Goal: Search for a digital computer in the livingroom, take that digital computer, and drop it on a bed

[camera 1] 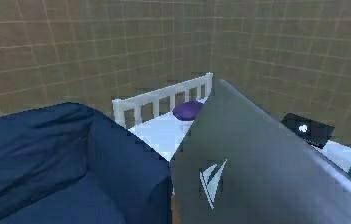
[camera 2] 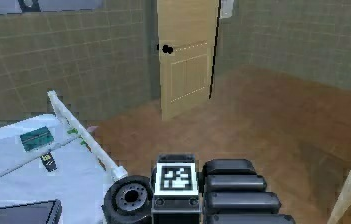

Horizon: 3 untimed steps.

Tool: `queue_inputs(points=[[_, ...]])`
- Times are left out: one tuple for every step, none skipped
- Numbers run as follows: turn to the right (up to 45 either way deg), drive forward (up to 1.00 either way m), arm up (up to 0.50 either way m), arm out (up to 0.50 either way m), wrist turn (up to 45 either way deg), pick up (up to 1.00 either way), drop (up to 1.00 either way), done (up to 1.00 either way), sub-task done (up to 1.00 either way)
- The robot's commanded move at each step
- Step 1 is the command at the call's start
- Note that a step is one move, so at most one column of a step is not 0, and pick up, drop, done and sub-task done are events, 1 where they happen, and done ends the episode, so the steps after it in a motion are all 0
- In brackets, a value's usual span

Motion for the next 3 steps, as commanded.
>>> queue_inputs(points=[[36.0,0.00,0.00,0.00,0.0,0.00,0.00,0.00,0.00],[0.0,0.30,0.00,0.00,0.0,0.00,0.00,0.00,0.00],[-45.0,0.00,0.00,0.00,0.0,0.00,0.00,0.00,0.00]])
